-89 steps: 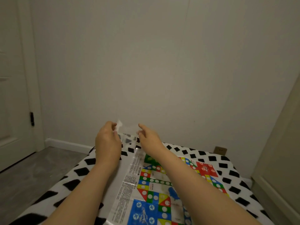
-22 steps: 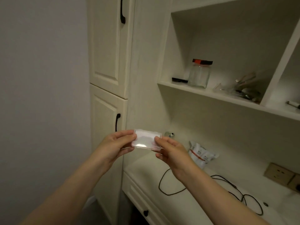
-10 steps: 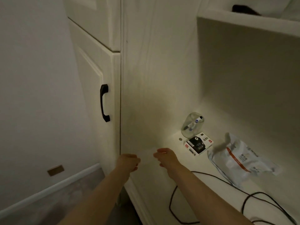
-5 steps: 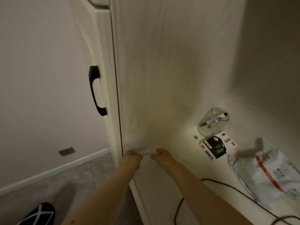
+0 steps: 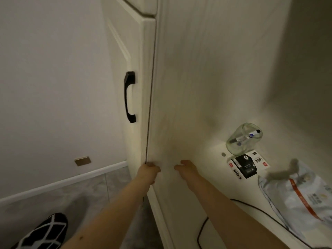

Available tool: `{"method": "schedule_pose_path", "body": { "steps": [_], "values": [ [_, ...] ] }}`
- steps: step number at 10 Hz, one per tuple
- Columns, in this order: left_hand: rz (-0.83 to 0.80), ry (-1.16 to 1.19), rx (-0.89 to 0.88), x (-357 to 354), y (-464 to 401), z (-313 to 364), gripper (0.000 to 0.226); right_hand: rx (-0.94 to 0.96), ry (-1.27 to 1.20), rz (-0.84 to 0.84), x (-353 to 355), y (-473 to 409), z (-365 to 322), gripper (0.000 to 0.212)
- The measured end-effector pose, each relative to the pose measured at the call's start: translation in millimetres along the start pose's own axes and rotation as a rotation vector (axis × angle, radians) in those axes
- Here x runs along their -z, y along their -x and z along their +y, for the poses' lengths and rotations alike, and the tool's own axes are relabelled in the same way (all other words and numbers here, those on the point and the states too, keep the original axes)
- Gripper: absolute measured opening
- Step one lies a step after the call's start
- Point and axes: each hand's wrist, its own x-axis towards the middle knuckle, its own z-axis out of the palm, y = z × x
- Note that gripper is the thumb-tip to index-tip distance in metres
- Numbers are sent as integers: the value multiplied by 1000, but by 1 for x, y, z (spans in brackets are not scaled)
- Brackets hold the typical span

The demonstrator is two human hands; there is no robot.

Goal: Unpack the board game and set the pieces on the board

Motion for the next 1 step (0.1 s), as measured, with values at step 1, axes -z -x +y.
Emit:
{"method": "schedule_pose_path", "body": {
  "steps": [1],
  "values": [
    [7, 27, -22, 20, 15, 1, 20, 24, 154, -47, -8, 19, -10, 14]
  ]
}}
